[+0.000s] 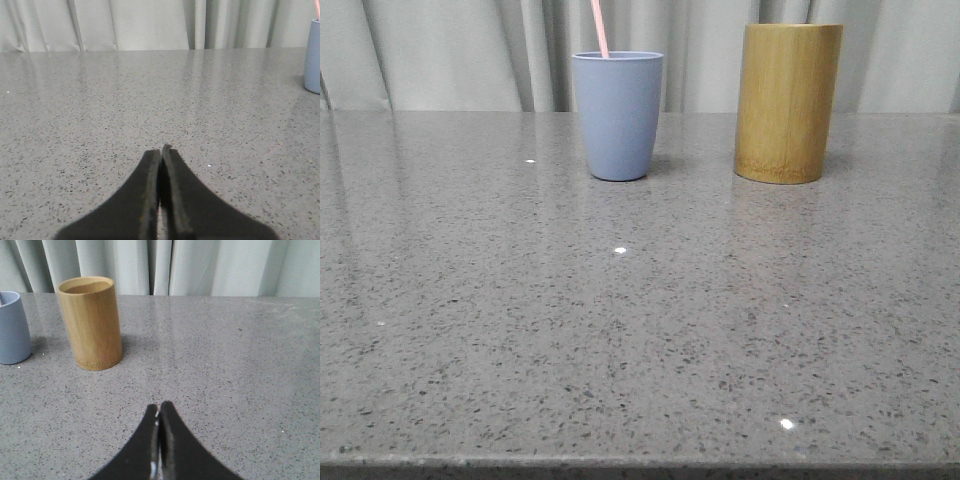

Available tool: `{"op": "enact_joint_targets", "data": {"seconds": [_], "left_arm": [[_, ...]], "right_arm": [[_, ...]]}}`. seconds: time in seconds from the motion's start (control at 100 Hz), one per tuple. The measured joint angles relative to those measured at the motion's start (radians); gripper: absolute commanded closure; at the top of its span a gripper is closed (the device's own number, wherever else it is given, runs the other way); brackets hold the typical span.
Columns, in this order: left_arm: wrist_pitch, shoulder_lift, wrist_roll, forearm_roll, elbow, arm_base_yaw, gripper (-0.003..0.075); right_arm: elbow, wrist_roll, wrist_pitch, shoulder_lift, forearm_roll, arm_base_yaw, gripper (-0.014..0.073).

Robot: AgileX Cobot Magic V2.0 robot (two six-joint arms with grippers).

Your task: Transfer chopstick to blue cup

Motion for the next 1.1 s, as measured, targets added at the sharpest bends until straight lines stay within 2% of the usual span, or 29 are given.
{"op": "enact_joint_targets", "data": {"seconds": [0.18,0.37,0.51,0.72,1.1], "left_arm": [[0.0,0.0,0.0,0.0,0.0,0.0,0.0739],[0.0,0.0,0.0,0.0,0.0,0.0,0.0739],[0.0,0.0,0.0,0.0,0.0,0.0,0.0739],[0.0,0.0,0.0,0.0,0.0,0.0,0.0739],[0.0,0.0,0.0,0.0,0.0,0.0,0.0739]], "right_arm": [[0.097,0.0,-0.144,-0.014,-0.009,0.0,0.0699],[0.23,0.0,-0.359,-0.075,-0.009,0.0,0.0699],[0.325,0.0,-0.438,-0.136,-0.009,0.0,0.0699],[0.367,0.0,-0.394,-0.233,-0.009,0.0,0.0699],[0.367,0.0,-0.321,-0.242,-0.009,0.0,0.0699]]}}
